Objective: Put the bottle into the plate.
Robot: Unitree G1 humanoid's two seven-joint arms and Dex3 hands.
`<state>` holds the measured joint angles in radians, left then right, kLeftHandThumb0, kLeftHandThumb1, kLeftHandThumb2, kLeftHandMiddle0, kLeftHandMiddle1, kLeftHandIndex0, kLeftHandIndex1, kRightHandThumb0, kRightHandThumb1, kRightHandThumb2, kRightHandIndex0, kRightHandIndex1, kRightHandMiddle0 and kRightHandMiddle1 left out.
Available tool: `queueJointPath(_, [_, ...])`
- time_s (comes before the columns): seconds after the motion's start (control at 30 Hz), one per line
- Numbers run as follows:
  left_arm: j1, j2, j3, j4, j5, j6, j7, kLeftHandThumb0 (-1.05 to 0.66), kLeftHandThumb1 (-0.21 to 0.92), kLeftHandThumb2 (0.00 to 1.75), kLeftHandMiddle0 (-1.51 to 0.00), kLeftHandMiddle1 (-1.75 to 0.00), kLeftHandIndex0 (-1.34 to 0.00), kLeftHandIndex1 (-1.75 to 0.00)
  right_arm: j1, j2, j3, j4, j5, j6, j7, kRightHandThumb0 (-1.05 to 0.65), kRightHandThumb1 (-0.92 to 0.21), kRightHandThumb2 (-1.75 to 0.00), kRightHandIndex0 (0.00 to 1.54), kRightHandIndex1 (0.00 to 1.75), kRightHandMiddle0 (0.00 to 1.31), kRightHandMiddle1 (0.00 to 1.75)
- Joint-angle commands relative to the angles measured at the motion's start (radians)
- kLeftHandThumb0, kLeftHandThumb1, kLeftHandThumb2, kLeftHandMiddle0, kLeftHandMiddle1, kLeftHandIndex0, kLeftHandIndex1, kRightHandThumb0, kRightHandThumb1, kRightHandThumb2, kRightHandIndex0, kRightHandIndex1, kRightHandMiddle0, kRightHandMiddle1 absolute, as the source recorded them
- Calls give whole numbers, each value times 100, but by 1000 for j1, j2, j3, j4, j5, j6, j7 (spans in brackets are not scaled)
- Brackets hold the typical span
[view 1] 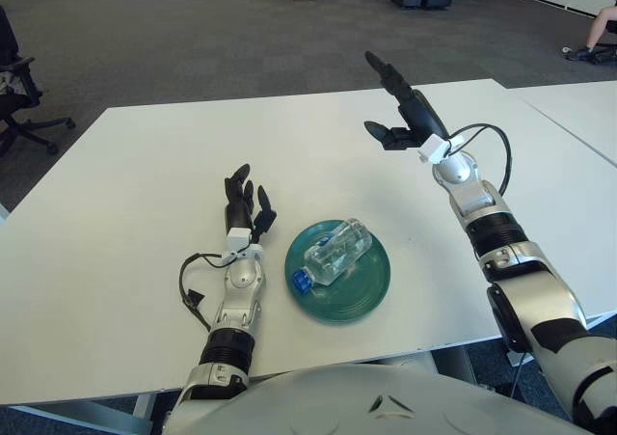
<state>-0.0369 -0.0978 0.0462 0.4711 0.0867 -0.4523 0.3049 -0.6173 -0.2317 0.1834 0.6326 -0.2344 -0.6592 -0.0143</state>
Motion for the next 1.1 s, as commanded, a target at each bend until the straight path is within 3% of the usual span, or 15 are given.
queueJointPath(0.0, [-1,9,4,-19,2,-5,-7,-80,92,85,-37,-1,0,-87,65,49,-21,18,50,-28,-3,-104,-92,-74,0,0,0,10])
queueJointPath(0.1, [4,8,4,-26,2,-3,-8,-80,92,84,-37,-1,0,-87,120,82,-38,10,88,-24,6,-99,-92,-74,0,0,0,14])
queueJointPath(1.0, [16,13,2,-68,7,54,-19,-82,92,84,-37,-1,0,-86,134,116,-72,-10,70,-7,29,-94,-92,-74,0,0,0,18])
queueJointPath(1.07, [13,14,2,-67,8,56,-20,-82,92,84,-38,-1,0,-87,184,150,-81,44,86,23,6,-90,-92,-72,4,2,0,22])
